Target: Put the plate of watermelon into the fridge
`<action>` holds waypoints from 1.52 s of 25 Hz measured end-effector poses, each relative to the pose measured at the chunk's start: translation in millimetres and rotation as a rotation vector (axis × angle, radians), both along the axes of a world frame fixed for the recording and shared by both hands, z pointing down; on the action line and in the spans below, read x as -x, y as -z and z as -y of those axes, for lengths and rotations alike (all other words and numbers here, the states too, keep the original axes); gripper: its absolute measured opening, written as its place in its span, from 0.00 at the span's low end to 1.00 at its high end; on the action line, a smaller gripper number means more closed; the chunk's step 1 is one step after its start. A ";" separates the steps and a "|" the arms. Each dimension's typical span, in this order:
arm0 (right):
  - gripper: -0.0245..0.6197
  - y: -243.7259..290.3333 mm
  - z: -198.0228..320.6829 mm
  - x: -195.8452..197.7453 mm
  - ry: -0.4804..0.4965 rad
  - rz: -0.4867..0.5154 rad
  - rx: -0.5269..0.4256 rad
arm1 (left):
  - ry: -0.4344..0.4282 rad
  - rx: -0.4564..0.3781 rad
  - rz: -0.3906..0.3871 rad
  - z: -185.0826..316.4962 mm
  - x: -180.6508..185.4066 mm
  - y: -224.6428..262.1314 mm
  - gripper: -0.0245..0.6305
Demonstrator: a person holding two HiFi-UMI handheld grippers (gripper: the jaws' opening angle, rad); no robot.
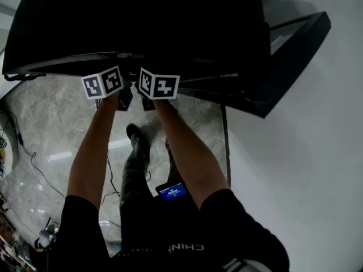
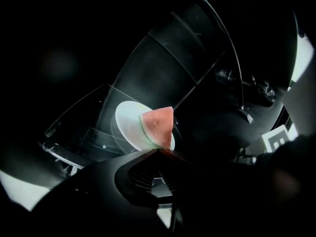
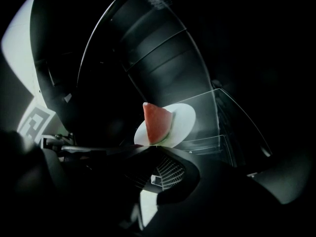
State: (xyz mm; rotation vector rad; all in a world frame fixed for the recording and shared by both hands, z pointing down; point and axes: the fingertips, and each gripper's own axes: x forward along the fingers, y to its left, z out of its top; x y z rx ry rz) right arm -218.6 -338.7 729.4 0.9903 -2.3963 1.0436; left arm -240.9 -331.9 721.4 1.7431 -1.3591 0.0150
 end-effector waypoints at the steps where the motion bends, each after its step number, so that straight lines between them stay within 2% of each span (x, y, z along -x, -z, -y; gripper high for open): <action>1: 0.06 -0.2 0.9 -0.3 0.003 -0.006 -0.001 | -0.003 0.005 0.007 0.6 -0.5 -0.8 0.06; 7: 0.06 3.9 2.4 -4.4 0.013 -0.019 0.015 | -0.040 0.024 0.025 -1.8 -6.6 3.6 0.06; 14: 0.06 20.9 -6.9 -17.1 0.008 -0.019 0.033 | -0.036 0.051 0.016 -23.2 -12.1 11.0 0.06; 19: 0.06 52.5 -13.8 -18.3 0.024 0.003 0.013 | -0.059 0.006 0.012 -35.9 -13.7 40.8 0.06; 24: 0.06 90.6 -31.6 -24.7 0.017 0.038 0.027 | -0.032 -0.020 -0.040 -56.0 -23.0 76.2 0.06; 30: 0.06 132.8 -55.8 -37.3 -0.015 0.110 0.062 | 0.069 -0.078 -0.161 -80.6 -28.4 124.3 0.06; 38: 0.06 167.7 -97.1 -66.1 -0.043 0.208 0.089 | 0.124 -0.158 -0.231 -119.0 -35.1 162.2 0.06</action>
